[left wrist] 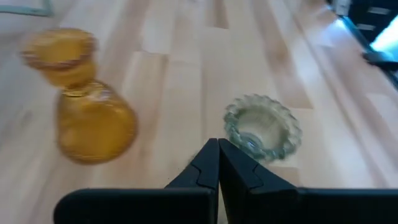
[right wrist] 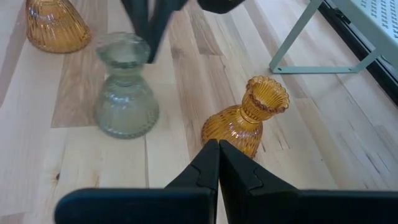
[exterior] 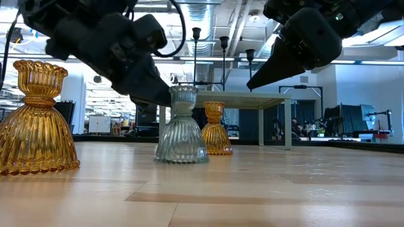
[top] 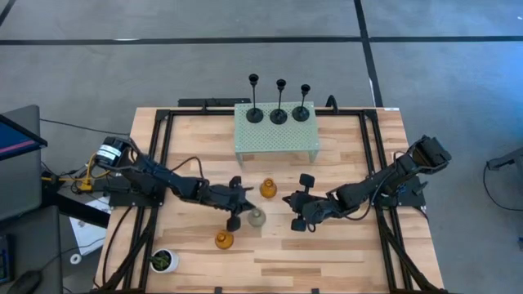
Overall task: Pick & Place candle stick holders
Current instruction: Adjust the shelf and the transparent candle holder, then put the brown glass candle holder on the shelf
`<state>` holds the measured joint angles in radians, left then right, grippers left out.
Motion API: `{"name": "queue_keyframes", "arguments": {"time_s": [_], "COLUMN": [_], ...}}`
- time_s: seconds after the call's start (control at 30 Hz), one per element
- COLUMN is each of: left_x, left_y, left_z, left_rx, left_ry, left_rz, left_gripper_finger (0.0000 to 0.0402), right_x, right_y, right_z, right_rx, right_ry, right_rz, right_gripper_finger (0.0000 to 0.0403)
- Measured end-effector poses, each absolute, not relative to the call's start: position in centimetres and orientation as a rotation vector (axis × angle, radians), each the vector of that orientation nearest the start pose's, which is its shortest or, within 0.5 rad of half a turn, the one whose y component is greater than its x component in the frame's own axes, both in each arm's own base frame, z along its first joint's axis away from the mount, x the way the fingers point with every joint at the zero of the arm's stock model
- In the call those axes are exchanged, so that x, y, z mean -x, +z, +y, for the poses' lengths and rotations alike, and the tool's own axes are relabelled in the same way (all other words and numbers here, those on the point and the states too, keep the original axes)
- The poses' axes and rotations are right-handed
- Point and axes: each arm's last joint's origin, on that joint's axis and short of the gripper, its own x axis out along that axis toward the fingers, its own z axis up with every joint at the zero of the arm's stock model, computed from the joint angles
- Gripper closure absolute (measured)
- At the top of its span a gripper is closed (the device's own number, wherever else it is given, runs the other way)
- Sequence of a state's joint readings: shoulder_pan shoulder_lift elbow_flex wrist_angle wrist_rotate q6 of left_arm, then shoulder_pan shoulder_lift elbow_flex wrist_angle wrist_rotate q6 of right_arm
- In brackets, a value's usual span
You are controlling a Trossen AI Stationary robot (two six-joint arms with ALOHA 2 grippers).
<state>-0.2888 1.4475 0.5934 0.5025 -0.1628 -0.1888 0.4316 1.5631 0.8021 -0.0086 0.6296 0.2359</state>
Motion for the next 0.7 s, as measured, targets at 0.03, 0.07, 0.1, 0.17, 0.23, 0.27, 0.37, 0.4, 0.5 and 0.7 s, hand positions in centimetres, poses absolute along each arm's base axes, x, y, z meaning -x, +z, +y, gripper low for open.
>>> {"name": "queue_keyframes", "arguments": {"time_s": [0.03, 0.07, 0.1, 0.17, 0.23, 0.27, 0.37, 0.4, 0.5, 0.7], "left_x": [-27.3, -27.2, -27.1, -27.0, -27.0, -27.0, -27.1, -27.2, -27.6, -29.3], "left_y": [18.7, 18.7, 18.7, 18.8, 18.9, 18.9, 18.9, 19.0, 19.0, 17.8], "left_z": [-8.0, -8.3, -8.6, -9.0, -8.9, -8.7, -7.7, -7.4, -6.0, -4.1], "left_rx": [0.105, 0.104, 0.102, 0.096, 0.078, 0.067, 0.047, 0.048, 0.069, 0.117], "left_ry": [-0.105, -0.120, -0.131, -0.117, -0.017, 0.054, 0.225, 0.247, 0.288, 0.287], "left_rz": [0.354, 0.353, 0.351, 0.341, 0.323, 0.312, 0.287, 0.285, 0.275, 0.256], "left_gripper_finger": [0.0399, 0.0399, 0.0399, 0.0399, 0.0399, 0.0399, 0.0399, 0.0399, 0.0399, 0.0399], "right_x": [-28.2, -28.2, -28.2, -28.2, -28.2, -28.2, -28.2, -28.2, -28.2, -28.0], "right_y": [17.9, 17.9, 17.9, 17.9, 17.9, 17.9, 17.9, 17.9, 17.8, 17.7], "right_z": [11.1, 11.1, 11.1, 11.1, 11.1, 11.1, 11.1, 11.1, 11.1, 11.0], "right_rx": [0.164, 0.164, 0.164, 0.164, 0.164, 0.164, 0.164, 0.164, 0.164, 0.175], "right_ry": [-0.264, -0.264, -0.264, -0.264, -0.264, -0.264, -0.264, -0.264, -0.264, -0.265], "right_rz": [0.635, 0.635, 0.635, 0.635, 0.635, 0.635, 0.635, 0.635, 0.636, 0.654], "right_gripper_finger": [0.0403, 0.0403, 0.0403, 0.0403, 0.0403, 0.0403, 0.0403, 0.0403, 0.0403, 0.0403]}}
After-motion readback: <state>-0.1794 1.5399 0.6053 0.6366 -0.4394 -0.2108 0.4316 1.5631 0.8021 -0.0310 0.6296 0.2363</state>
